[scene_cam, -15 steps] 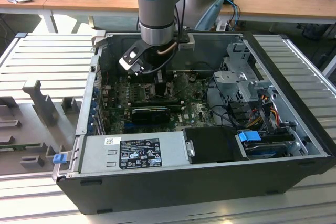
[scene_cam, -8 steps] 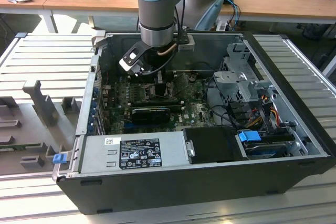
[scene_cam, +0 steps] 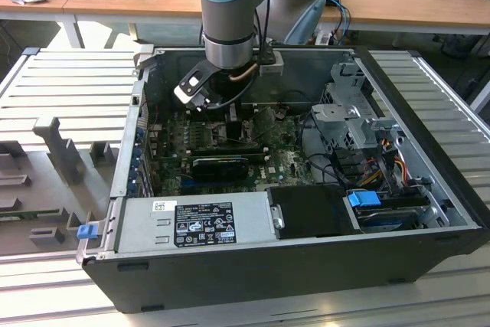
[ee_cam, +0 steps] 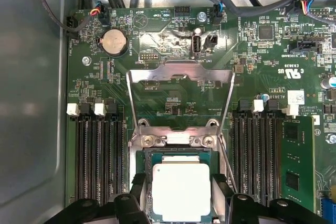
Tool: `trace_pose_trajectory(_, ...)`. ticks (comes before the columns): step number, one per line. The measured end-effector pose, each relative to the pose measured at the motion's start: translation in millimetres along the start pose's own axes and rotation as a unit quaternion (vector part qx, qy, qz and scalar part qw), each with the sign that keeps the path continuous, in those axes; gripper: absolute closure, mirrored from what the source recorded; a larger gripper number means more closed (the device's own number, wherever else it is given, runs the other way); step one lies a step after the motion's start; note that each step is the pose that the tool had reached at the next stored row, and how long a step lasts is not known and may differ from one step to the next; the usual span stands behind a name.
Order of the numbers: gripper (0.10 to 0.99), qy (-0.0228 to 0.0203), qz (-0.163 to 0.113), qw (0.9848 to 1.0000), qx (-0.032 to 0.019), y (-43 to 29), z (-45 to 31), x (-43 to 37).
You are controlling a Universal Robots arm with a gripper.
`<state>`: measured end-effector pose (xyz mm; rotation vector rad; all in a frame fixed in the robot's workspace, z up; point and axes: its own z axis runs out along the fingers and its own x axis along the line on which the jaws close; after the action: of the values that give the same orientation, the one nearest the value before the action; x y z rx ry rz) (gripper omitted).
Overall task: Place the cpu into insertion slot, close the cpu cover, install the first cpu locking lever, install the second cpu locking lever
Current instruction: 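Place the cpu into insertion slot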
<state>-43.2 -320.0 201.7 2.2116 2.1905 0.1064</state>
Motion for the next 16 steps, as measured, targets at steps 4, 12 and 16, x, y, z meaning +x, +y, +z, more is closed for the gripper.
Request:
trace_pose_trajectory(4,0.482,0.0015,0.000,1.0000,0.0001,-0.1,0.9,1.4)
trace_pose_trajectory(12,0.482,-0.0029,0.000,1.0000,0.0001,0.6,-7.9,1.7)
trace_pose_trajectory(16,0.627,-0.0033,0.000,1.0000,0.0001,0.7,-10.1,1.8)
